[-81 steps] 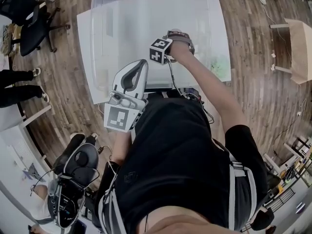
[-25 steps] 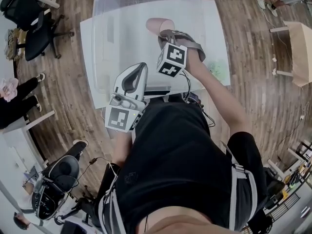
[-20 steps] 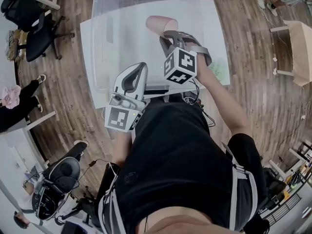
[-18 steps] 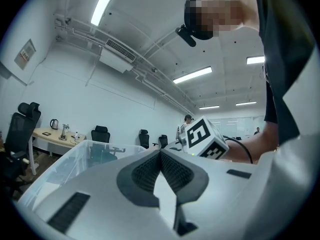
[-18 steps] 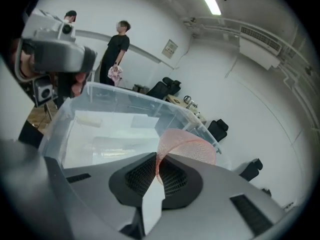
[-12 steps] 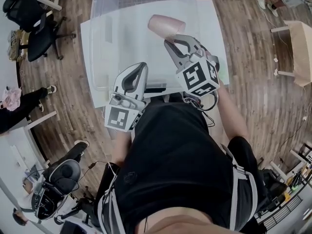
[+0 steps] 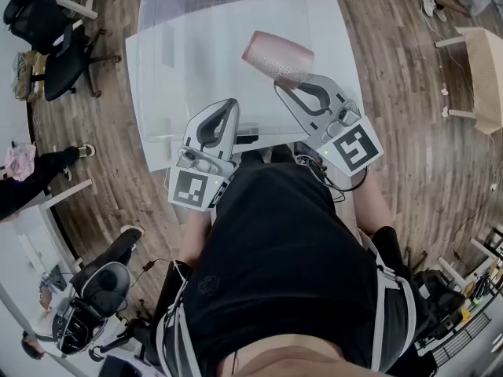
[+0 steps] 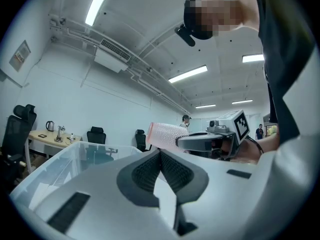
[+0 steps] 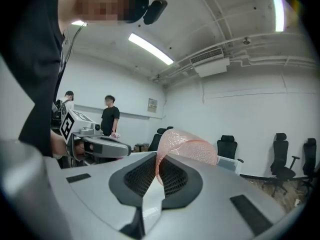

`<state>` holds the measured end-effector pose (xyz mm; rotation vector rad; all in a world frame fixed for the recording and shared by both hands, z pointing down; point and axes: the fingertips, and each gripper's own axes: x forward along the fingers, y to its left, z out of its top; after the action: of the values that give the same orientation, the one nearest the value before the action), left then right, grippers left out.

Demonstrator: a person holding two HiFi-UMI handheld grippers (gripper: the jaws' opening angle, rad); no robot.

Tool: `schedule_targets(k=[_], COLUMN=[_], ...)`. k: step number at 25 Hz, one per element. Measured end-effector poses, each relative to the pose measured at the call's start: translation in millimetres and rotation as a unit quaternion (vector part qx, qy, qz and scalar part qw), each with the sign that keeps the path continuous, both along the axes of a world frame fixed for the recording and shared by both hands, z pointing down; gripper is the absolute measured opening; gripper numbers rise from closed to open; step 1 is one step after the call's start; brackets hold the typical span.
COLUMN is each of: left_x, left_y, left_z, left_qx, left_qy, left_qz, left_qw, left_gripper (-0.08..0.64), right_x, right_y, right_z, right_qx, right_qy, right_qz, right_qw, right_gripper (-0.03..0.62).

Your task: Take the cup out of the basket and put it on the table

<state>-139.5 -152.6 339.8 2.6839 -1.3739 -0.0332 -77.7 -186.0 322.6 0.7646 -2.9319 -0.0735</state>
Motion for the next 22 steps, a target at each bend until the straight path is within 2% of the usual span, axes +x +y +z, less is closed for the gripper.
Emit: schedule_targets(k=[5, 9, 16, 22], left_x=[10.8, 17.9, 32.8, 52.4], left_y=[2.4, 3.4, 8.3, 13.7], left_z=[-1.4, -0.7, -0.8, -2.3], left_qx=[0.002, 0.003, 0.003, 0.0], left_qy=[-0.001, -0.002, -0.009, -0.016], left_qz=[0.005, 0.009, 0.007, -0.016], left_qw=[1.0, 1.0, 0.9999, 0.9997], left_gripper=[0.018, 0.018, 0.018, 0.018], right_x=[14.7, 13.5, 22.1, 41.7], right_y=[17.4, 31.1, 38.2, 37.5], right_z=[-3.2, 5.6, 15.4, 12.6], right_qx=[-0.015, -0.022, -0.034, -0.03], right_qy=[-0.05, -0.072, -0.072, -0.071], right_qz=[-0.004, -0.016, -0.023, -0.034], right_qw=[0.999, 0.997, 0.997, 0.996], right_gripper=[0.031, 0.029, 0.029, 0.029])
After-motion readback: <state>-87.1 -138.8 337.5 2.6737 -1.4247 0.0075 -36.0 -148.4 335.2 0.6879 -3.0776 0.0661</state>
